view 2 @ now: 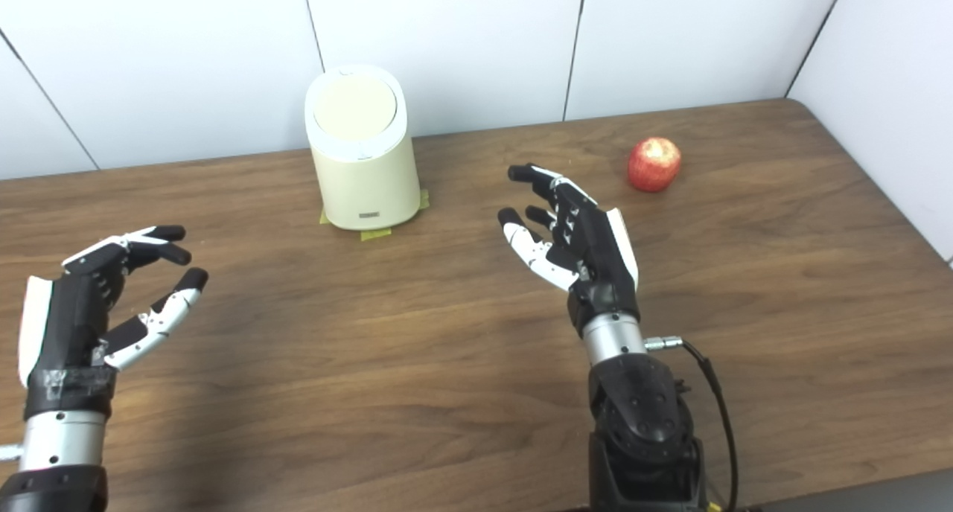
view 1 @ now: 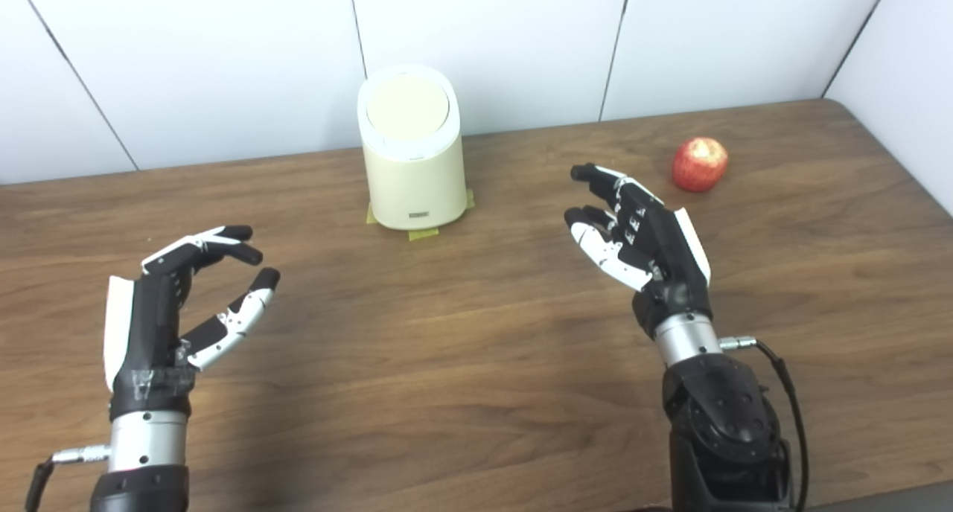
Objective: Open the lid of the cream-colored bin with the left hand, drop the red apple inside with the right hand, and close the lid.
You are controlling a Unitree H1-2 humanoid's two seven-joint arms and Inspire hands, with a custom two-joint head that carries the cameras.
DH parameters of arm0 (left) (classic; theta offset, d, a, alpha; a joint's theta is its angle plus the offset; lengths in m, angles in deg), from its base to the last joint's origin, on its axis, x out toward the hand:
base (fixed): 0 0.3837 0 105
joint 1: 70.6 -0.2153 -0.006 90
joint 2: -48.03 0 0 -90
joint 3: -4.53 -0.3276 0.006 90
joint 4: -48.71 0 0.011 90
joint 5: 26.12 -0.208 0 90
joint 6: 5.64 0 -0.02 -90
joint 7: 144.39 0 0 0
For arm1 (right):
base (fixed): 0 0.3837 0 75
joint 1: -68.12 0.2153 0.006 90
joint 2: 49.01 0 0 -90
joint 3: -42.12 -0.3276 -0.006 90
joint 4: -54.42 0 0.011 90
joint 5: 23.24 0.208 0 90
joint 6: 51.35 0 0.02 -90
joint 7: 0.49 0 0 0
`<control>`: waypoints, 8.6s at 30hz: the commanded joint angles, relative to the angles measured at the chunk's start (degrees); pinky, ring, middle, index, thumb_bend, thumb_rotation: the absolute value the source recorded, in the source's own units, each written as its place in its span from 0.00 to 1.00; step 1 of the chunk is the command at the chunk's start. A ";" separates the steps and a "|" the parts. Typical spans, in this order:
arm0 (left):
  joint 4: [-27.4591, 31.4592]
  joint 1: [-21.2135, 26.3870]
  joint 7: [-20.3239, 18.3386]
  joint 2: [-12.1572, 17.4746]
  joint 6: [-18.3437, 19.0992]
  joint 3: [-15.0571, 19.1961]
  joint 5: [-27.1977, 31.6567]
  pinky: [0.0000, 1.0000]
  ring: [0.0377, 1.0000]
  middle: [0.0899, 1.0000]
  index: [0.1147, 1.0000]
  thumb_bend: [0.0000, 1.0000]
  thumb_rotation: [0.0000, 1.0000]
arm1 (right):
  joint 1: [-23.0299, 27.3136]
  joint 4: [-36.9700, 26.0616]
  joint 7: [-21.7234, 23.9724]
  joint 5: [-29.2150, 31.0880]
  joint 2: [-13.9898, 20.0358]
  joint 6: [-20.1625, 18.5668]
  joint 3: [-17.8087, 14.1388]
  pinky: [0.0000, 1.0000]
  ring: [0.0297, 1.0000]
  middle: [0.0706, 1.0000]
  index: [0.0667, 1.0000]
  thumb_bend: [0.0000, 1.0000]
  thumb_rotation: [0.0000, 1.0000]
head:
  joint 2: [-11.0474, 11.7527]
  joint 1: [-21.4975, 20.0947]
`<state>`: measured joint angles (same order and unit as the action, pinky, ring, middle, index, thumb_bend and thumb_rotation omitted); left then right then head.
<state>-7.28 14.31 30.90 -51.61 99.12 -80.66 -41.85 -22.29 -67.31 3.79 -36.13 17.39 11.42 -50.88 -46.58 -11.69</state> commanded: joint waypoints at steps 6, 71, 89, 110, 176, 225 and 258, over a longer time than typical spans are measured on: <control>2.49 -1.57 -1.42 0.12 4.15 1.14 6.36 0.87 0.88 0.84 0.76 0.45 0.38 | 2.00 -1.08 4.31 4.89 -0.17 0.33 -0.88 0.85 0.91 0.90 0.83 0.67 0.56 | 0.24 0.90; -8.08 -3.21 0.20 0.17 1.84 -2.22 14.26 1.00 1.00 1.00 1.00 0.39 0.70 | -5.63 11.39 -1.39 9.08 9.85 17.47 4.82 0.99 1.00 1.00 0.97 0.57 1.00 | 22.20 11.77; -10.71 13.91 0.96 2.88 11.64 -0.97 6.59 0.97 0.96 0.95 0.99 0.62 0.40 | -3.53 16.03 -2.94 8.28 8.70 19.98 4.95 0.98 0.99 0.98 0.96 0.50 1.00 | 24.36 10.84; -28.31 33.57 -3.70 0.75 12.14 -1.70 3.10 0.85 0.90 0.92 0.94 0.72 0.41 | -3.04 16.18 -3.02 7.25 9.43 19.31 5.76 0.93 0.98 0.98 0.94 0.49 1.00 | 24.26 9.69; -58.53 59.19 -11.08 -9.33 12.16 0.91 -24.07 0.86 0.95 1.00 1.00 0.83 0.05 | -2.23 12.18 -6.94 1.24 5.47 15.06 7.98 0.92 0.94 0.92 0.86 0.45 0.96 | 20.77 8.38; -63.01 58.27 -3.65 0.41 9.29 -24.32 -25.86 0.93 0.94 0.97 0.98 0.94 0.00 | -2.02 10.52 -6.36 3.52 4.91 12.79 8.20 0.92 0.95 0.92 0.85 0.49 0.97 | 20.26 7.82; -63.73 58.66 -1.53 2.01 10.53 -27.23 -23.66 0.88 0.91 0.96 0.97 0.87 0.00 | -1.31 10.82 -6.33 3.98 5.04 12.92 8.51 0.91 0.94 0.92 0.86 0.50 0.98 | 20.63 7.80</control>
<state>-71.64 71.79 29.01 -49.45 108.40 -108.06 -65.44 -25.36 -55.20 -2.60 -32.32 22.83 23.14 -42.44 -25.93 -3.87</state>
